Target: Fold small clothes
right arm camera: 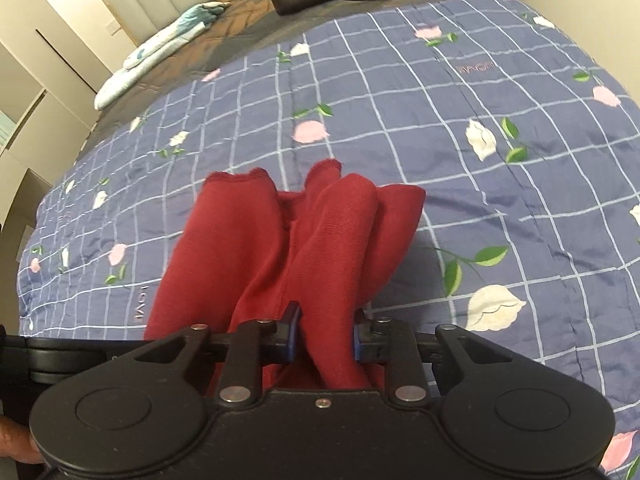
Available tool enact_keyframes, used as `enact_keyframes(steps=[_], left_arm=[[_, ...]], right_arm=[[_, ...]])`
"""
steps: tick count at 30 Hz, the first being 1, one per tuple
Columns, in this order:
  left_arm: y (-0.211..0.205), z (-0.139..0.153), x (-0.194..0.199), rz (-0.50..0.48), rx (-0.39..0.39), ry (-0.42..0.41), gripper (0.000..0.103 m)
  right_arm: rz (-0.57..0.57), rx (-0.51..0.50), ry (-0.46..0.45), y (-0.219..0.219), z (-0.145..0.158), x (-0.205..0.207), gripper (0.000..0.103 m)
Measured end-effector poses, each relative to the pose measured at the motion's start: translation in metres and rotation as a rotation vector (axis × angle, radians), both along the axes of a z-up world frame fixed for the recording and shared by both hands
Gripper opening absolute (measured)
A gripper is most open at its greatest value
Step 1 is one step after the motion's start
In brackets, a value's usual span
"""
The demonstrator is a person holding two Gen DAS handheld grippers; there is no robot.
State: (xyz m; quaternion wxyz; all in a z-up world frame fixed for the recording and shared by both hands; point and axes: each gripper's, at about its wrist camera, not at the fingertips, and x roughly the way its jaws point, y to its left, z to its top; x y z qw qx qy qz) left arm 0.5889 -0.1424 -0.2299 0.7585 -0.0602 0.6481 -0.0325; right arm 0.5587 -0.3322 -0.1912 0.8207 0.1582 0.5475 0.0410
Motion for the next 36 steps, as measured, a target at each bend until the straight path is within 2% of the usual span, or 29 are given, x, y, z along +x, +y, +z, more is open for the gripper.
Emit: enact_keyframes(steps=[7, 18, 27, 36], left_arm=[[0.031, 0.023, -0.012, 0.016, -0.007, -0.04, 0.036], [0.119, 0.054, -0.036, 0.094, 0.018, -0.086, 0.036], [0.182, 0.051, -0.058, 0.16, 0.035, -0.068, 0.036], [0.198, 0.025, -0.084, 0.159, 0.02, 0.003, 0.037]], right_arm=[[0.044, 0.005, -0.056, 0.034, 0.026, -0.006, 0.025], [0.116, 0.07, -0.089, 0.113, 0.044, -0.012, 0.025], [0.187, 0.096, -0.064, 0.171, 0.039, -0.024, 0.025], [0.15, 0.097, 0.05, 0.179, 0.012, -0.044, 0.025]])
